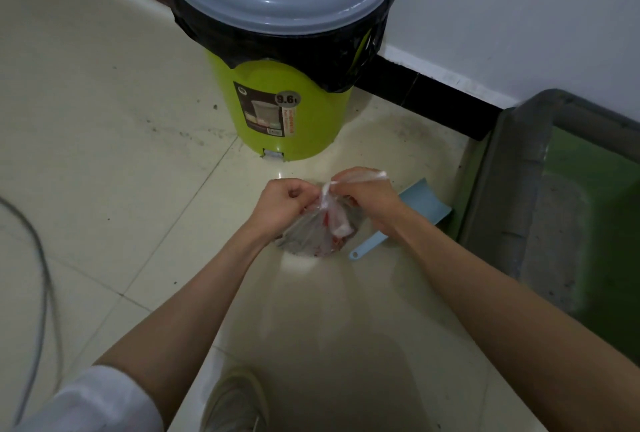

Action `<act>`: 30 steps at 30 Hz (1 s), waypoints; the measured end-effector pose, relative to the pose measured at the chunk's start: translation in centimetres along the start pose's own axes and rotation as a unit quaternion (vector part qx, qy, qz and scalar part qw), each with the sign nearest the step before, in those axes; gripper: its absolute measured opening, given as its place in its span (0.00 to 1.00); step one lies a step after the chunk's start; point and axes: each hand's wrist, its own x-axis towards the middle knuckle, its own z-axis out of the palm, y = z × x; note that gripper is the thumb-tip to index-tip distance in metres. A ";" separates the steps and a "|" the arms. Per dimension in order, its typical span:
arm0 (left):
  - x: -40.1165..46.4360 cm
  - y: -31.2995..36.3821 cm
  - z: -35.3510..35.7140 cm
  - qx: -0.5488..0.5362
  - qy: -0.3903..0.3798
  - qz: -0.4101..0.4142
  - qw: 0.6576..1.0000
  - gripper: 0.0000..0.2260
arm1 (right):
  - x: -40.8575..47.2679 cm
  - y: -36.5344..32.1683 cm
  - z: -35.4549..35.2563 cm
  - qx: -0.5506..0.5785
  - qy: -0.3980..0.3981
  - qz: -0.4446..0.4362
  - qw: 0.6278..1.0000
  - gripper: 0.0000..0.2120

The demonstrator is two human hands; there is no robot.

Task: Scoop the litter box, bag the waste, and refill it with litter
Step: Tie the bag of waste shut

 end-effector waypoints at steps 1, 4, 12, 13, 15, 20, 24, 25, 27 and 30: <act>0.0 0.0 -0.1 -0.019 0.006 -0.007 1.000 0.05 | -0.1 -0.1 -0.2 0.033 -0.022 0.019 0.999 0.05; 0.0 -0.1 -0.1 -0.038 -0.010 -0.009 0.999 0.04 | -0.3 -0.2 -0.7 0.036 -0.077 0.011 0.996 0.03; 0.4 0.3 -0.2 0.024 -0.049 0.007 0.998 0.07 | -0.2 0.1 -0.6 -0.076 -0.021 -0.048 0.996 0.09; 0.3 0.3 -0.2 0.043 -0.042 0.013 0.998 0.08 | -0.1 0.2 -0.6 -0.057 -0.009 -0.035 0.998 0.09; 0.2 0.5 0.0 0.097 -0.023 0.026 0.995 0.09 | 0.2 0.4 -0.7 -0.022 0.018 0.004 1.000 0.12; -0.3 0.1 -0.1 0.222 -0.011 0.046 0.974 0.07 | 0.9 1.3 -1.5 0.017 0.047 0.095 0.994 0.15; -0.7 -0.1 -0.4 0.262 -0.001 0.051 0.964 0.05 | 0.8 1.3 -2.3 0.000 0.064 0.109 0.992 0.15; -0.8 -0.2 -0.5 0.270 0.002 0.055 0.961 0.05 | 0.8 1.3 -2.4 -0.007 0.064 0.110 0.992 0.16; -0.9 -0.3 -0.6 0.280 0.010 0.065 0.958 0.05 | 0.9 1.3 -2.7 -0.029 0.064 0.112 0.991 0.16; -1.0 -0.6 -0.9 0.285 0.021 0.064 0.956 0.04 | 0.8 1.3 -3.0 -0.034 0.056 0.116 0.991 0.15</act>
